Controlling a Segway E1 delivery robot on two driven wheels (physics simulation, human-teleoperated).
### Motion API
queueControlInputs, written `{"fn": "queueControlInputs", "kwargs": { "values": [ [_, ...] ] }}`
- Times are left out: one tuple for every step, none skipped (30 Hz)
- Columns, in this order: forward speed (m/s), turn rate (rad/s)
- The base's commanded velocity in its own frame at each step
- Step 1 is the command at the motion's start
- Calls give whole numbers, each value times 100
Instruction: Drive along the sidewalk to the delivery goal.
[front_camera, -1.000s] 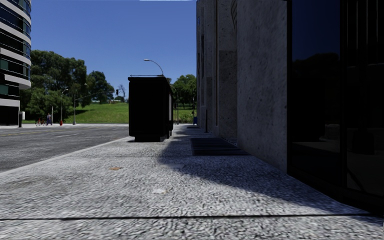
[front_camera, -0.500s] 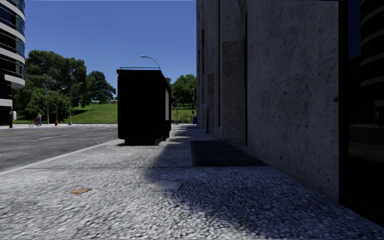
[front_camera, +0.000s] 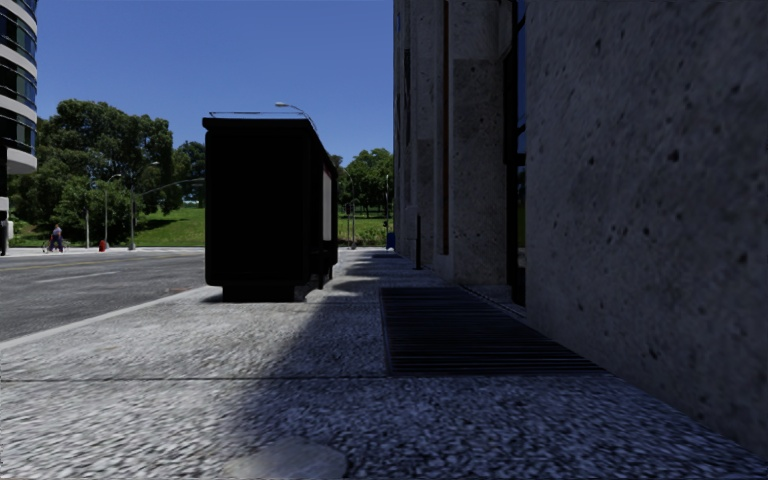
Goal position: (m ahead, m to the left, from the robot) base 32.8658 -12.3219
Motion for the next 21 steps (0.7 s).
{"fn": "queueControlInputs", "kwargs": {
  "values": [
    [200, 0],
    [200, 0],
    [200, 0],
    [200, 0],
    [200, 0],
    [200, 0],
    [200, 0],
    [200, 0],
    [200, 0],
    [200, 0],
    [200, 0],
    [200, 0],
    [200, 0],
    [200, 0],
    [200, 0],
    [200, 0],
    [200, 0],
    [200, 0],
    [200, 0],
    [200, 0],
    [200, 0]
  ]
}}
